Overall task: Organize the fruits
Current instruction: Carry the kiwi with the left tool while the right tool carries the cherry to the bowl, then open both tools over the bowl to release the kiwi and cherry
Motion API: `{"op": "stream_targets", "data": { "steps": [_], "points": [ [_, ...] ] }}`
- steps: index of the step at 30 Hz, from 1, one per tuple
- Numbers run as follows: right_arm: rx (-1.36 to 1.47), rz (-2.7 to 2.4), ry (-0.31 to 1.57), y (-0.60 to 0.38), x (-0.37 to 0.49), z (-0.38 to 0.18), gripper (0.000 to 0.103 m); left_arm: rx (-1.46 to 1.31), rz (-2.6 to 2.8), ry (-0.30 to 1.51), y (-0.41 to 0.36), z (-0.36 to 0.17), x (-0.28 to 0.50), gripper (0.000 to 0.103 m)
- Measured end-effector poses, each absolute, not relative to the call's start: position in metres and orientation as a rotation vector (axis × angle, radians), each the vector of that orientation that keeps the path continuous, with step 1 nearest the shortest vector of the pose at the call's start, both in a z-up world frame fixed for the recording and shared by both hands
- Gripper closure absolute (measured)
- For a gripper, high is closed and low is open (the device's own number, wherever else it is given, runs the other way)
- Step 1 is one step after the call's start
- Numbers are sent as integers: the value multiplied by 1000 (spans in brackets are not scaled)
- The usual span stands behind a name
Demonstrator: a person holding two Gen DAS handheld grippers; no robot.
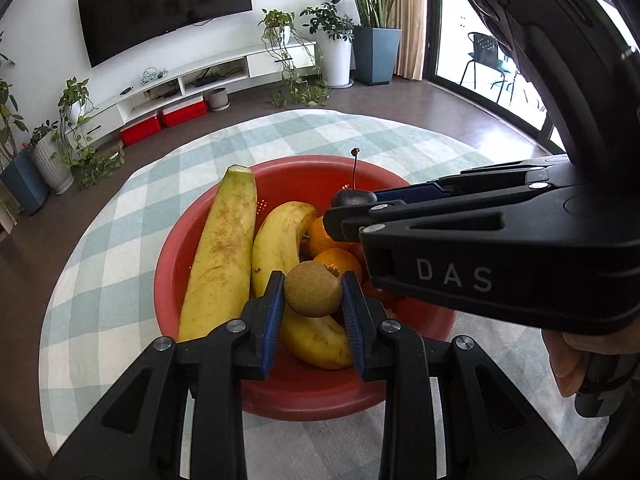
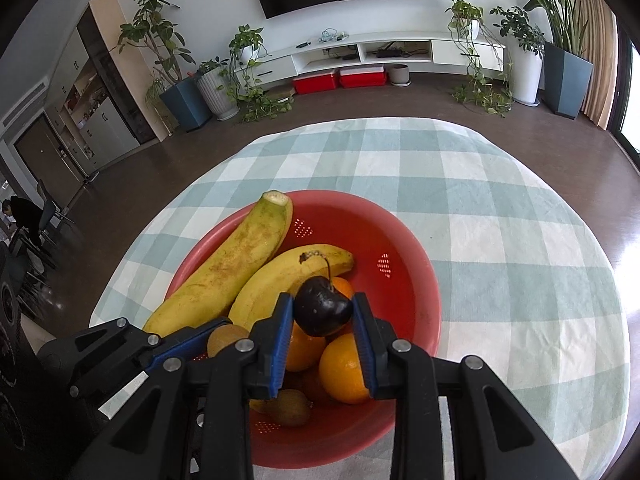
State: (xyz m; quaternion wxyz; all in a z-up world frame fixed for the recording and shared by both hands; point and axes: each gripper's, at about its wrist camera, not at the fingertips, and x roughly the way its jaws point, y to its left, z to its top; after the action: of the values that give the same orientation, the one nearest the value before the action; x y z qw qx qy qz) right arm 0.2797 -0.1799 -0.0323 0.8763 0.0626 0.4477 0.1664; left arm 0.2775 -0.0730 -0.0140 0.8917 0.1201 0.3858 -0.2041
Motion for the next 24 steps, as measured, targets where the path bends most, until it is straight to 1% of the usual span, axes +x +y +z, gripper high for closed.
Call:
{"op": "stream_targets", "data": {
  "steps": [4,7,8,9,10,11,12,13,16,18,20,21,22,23,24],
  "points": [
    [128,339,936,-181,280,-33,70,242,-417,802,-72,-14,281,75],
    [127,340,936,-181,280,-33,70,241,-419,800,-73,-14,279,70],
    [126,341,937,-181,280,-33,70,241,-421,798,-73,-13,279,66],
    [124,341,939,-181,280,-33,70,241,-421,794,-73,-12,278,59],
    [122,340,937,-182,280,-33,70,242,-419,786,-73,-11,276,54],
    [123,337,936,-182,280,-33,69,242,-418,777,-73,-9,274,46],
    [127,335,933,-184,280,-32,67,240,-415,770,-72,-8,272,40],
    [130,335,930,-185,279,-32,65,234,-418,766,-71,-6,271,39],
    [130,333,925,-186,277,-29,65,230,-411,759,-69,-2,269,38],
    [134,331,917,-188,274,-26,64,225,-411,750,-68,1,266,31],
    [140,333,905,-189,268,-22,63,230,-411,744,-68,4,261,29],
    [143,333,894,-191,263,-19,60,237,-409,739,-68,6,258,28],
    [144,333,881,-192,258,-15,55,245,-404,730,-68,8,253,26],
    [143,333,864,-193,251,-11,51,251,-396,718,-67,11,248,22],
    [139,332,841,-195,242,-7,44,248,-390,702,-64,14,241,13]
  ]
}}
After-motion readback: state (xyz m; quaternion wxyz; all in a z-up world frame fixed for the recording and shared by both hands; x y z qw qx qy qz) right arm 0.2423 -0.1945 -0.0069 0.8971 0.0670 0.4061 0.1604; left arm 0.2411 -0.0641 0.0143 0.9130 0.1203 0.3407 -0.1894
